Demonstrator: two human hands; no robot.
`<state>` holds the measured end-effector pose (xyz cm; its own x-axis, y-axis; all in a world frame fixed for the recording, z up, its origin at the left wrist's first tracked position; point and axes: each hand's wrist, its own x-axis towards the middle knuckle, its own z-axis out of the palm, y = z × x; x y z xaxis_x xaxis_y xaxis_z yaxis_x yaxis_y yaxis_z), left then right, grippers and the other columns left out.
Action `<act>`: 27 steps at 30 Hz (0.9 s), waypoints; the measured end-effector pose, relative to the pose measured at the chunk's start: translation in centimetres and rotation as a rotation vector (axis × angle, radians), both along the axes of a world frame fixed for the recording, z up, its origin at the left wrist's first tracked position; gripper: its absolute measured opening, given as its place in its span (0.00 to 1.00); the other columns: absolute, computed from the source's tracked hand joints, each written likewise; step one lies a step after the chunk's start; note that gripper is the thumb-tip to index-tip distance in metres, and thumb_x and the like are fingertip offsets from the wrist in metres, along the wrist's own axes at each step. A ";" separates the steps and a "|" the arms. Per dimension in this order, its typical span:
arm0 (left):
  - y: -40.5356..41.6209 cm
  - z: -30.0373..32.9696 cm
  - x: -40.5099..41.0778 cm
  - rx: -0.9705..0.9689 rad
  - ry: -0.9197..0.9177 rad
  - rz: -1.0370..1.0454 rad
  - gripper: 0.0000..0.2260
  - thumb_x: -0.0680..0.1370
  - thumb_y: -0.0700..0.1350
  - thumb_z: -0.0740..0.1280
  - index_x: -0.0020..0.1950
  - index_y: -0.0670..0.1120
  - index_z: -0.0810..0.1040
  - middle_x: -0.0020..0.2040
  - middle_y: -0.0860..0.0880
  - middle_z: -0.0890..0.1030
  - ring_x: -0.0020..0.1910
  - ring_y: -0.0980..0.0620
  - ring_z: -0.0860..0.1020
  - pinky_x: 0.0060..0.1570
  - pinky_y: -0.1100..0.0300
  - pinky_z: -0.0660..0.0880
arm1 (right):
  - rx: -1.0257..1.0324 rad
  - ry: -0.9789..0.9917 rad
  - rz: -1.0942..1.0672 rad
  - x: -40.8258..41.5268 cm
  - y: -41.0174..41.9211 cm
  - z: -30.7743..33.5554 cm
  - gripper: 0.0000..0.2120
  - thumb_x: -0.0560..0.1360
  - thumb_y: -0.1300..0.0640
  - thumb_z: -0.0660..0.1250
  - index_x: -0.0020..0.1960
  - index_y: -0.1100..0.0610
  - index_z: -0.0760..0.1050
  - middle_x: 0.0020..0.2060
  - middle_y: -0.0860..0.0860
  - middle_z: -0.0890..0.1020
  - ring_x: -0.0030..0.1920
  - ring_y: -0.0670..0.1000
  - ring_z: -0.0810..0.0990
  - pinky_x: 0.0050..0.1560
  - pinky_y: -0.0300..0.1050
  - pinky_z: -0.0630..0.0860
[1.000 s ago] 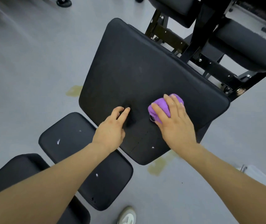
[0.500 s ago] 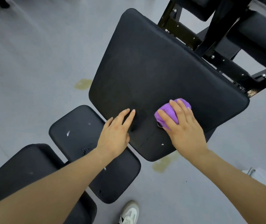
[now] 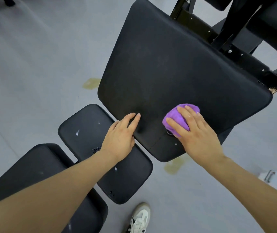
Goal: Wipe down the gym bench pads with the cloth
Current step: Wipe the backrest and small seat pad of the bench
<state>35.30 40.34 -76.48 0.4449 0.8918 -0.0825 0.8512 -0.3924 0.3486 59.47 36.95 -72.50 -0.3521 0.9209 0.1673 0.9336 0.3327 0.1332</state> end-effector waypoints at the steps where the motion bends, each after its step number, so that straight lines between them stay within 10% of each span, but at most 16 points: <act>1: 0.1 -0.1 -0.1 -0.007 -0.011 -0.005 0.32 0.76 0.41 0.62 0.77 0.49 0.50 0.75 0.50 0.56 0.69 0.50 0.66 0.71 0.56 0.58 | 0.014 0.001 -0.012 -0.6 0.6 -0.2 0.30 0.64 0.67 0.73 0.65 0.54 0.73 0.65 0.63 0.72 0.68 0.62 0.64 0.67 0.58 0.66; 27: -1.3 -0.8 -3.9 -0.048 0.111 0.047 0.29 0.75 0.42 0.63 0.75 0.47 0.57 0.74 0.49 0.61 0.71 0.49 0.63 0.69 0.54 0.61 | -0.032 -0.022 0.088 -9.9 7.8 -2.4 0.25 0.66 0.62 0.72 0.63 0.55 0.75 0.66 0.62 0.72 0.69 0.64 0.68 0.69 0.58 0.64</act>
<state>31.42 39.07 -77.23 0.3882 0.9055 -0.1717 0.9027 -0.3361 0.2686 49.54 44.73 -74.91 -0.4355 0.8909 0.1292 0.8973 0.4181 0.1416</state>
